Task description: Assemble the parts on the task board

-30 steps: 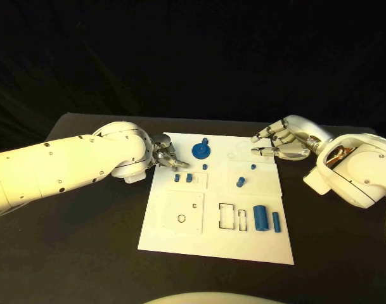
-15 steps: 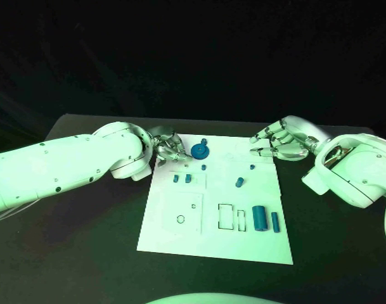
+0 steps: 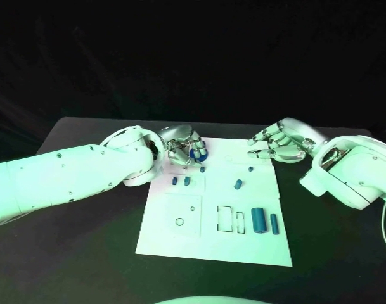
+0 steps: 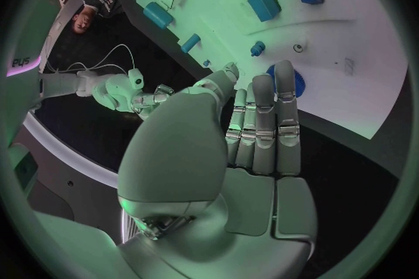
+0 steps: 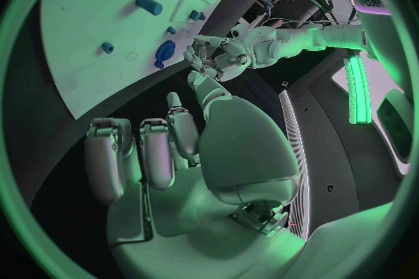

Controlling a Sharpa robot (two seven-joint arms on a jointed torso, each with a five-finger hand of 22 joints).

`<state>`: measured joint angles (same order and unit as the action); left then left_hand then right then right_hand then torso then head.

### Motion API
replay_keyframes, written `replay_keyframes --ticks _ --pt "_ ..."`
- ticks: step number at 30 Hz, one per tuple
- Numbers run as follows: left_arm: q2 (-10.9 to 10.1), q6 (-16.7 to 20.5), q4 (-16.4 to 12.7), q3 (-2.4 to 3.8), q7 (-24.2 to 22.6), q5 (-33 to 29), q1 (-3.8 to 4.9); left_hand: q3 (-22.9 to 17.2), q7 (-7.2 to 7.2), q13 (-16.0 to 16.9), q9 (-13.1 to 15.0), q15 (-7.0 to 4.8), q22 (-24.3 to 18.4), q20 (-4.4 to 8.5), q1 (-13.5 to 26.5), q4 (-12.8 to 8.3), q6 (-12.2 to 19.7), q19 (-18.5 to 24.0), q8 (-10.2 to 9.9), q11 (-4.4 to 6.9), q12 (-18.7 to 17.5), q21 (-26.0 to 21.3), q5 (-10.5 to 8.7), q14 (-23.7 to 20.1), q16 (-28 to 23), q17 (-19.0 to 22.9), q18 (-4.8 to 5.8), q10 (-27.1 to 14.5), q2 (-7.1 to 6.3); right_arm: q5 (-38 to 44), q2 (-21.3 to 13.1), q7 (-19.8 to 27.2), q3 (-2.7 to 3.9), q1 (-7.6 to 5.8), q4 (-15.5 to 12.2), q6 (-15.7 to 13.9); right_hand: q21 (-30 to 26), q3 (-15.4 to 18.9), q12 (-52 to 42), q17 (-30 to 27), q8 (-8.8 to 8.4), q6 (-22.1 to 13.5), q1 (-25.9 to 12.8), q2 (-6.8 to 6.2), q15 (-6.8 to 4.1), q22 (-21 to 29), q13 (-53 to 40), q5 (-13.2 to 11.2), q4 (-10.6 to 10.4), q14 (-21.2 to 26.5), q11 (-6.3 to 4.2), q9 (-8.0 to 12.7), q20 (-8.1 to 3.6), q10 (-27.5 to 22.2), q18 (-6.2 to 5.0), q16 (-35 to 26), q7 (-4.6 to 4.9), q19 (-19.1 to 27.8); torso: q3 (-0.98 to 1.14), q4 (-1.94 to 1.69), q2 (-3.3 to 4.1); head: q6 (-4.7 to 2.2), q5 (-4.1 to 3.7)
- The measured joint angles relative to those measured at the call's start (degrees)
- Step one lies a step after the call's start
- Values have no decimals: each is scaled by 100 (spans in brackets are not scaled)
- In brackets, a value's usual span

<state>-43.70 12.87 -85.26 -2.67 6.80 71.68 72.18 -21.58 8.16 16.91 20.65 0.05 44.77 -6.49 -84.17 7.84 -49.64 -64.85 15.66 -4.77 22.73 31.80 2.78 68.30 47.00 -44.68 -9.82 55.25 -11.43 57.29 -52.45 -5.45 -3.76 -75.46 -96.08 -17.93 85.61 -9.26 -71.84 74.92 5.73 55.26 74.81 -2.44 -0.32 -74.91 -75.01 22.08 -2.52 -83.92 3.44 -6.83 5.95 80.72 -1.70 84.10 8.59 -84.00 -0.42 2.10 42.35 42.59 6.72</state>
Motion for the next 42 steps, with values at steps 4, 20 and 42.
replay_keyframes --ticks 4,20,42 --pt "163 35 132 -41 -62 340 -70 -12 11 -256 -211 47 -55 -13 13 -15 -156 -105 -113 -24 -177 -52 0 47 -24 137 0 24 -13 -1 6 3 0 0 0 0 0 0 0 0 0 0 0 0 0 0 0 0 0 0 0 0 0 0 -1 0 0 0 -1 4 3 -12 -18" --pt "435 -145 374 -62 3 1048 -174 -43 -103 -877 -749 -36 2232 115 166 -188 -758 -1623 -462 69 -550 2877 16 1548 2903 -2437 313 526 -9 -6 21 12 0 2 5 -1 0 0 0 -1 0 0 0 0 0 1 0 0 0 0 0 -1 0 0 0 0 0 0 -2 8 8 12 -50" --pt "714 -403 588 -51 312 1411 -182 -254 -92 -1046 -894 -56 2924 147 132 -318 -871 -1858 -618 79 -728 3714 16 1568 3151 -2667 469 658 35 -12 43 17 0 3 8 0 0 -32 0 3 0 0 0 0 0 -3 0 23 0 0 0 -1 0 0 0 0 0 0 0 11 7 32 -53"
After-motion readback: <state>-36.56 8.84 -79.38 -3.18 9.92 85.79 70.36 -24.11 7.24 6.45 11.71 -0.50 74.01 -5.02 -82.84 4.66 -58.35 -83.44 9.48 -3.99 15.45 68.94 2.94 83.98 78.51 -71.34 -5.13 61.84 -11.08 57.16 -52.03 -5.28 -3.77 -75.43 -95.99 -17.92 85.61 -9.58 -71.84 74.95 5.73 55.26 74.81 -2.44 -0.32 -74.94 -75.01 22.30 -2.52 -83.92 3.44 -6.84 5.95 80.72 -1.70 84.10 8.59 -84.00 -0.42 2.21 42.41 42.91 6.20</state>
